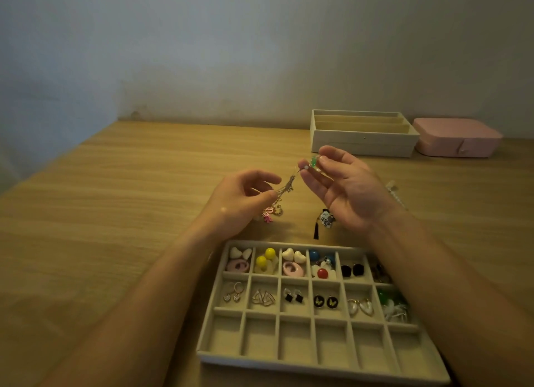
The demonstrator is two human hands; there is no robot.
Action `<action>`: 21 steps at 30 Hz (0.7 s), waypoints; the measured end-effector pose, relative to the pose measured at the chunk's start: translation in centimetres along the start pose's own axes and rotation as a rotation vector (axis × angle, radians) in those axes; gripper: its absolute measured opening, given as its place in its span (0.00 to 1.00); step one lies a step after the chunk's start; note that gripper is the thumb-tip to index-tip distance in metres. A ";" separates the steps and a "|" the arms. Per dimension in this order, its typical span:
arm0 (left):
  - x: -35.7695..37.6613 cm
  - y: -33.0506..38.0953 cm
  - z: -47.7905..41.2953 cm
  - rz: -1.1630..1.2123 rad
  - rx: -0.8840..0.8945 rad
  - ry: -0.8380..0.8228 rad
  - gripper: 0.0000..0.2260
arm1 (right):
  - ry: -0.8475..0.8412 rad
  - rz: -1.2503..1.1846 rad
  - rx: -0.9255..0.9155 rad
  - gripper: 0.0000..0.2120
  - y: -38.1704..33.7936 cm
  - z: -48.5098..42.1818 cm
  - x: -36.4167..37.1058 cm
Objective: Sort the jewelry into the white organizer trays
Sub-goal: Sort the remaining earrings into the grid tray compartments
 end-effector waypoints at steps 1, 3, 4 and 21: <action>0.1 0.1 0.0 0.004 0.001 -0.029 0.10 | -0.008 0.004 0.012 0.08 0.1 0.0 0.1; 0.3 0.2 0.0 0.032 -0.014 -0.087 0.12 | -0.017 0.012 0.032 0.08 0.3 0.1 0.1; 0.4 0.2 0.0 0.027 -0.014 -0.106 0.12 | -0.021 0.014 0.039 0.08 0.3 0.1 0.2; 0.4 0.9 0.4 -0.071 0.144 -0.019 0.08 | -0.044 0.122 0.090 0.09 0.6 0.2 -0.1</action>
Point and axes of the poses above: each hand's wrist, its own z-axis away from the middle knuckle, its own x-axis out of the palm, y = z × x, the point moved 3 cm from there along -z, towards the middle knuckle, and after that the axes turned 13 degrees about -z, right-handed, at the moved point
